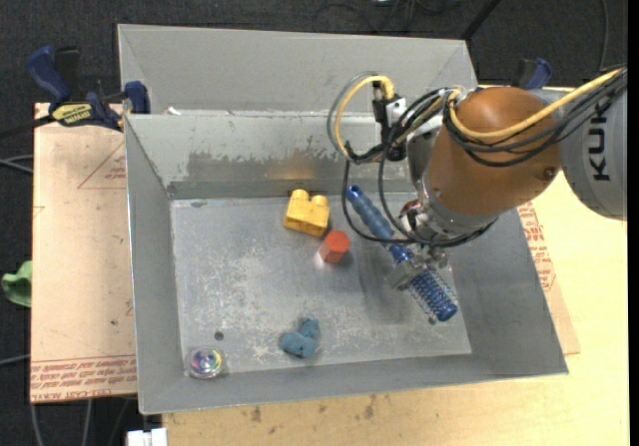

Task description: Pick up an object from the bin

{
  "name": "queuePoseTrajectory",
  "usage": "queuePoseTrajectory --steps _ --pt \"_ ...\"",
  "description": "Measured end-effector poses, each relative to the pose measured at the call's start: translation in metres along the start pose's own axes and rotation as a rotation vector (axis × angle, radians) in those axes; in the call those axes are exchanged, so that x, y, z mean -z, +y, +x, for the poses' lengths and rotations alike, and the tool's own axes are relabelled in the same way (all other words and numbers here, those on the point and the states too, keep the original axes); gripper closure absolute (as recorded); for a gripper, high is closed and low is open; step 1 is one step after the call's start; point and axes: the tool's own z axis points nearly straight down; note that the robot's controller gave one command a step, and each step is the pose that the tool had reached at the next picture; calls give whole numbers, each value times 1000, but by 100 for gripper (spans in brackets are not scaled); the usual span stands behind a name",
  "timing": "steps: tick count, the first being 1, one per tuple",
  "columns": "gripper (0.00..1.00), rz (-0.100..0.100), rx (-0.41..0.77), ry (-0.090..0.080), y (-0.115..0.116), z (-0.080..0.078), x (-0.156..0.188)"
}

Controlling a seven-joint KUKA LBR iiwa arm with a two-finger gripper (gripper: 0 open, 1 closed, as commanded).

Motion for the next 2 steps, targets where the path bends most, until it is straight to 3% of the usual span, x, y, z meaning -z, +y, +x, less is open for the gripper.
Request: queuePoseTrajectory --steps 2 --pt "100 -1 -9 0 -1 -2 21"
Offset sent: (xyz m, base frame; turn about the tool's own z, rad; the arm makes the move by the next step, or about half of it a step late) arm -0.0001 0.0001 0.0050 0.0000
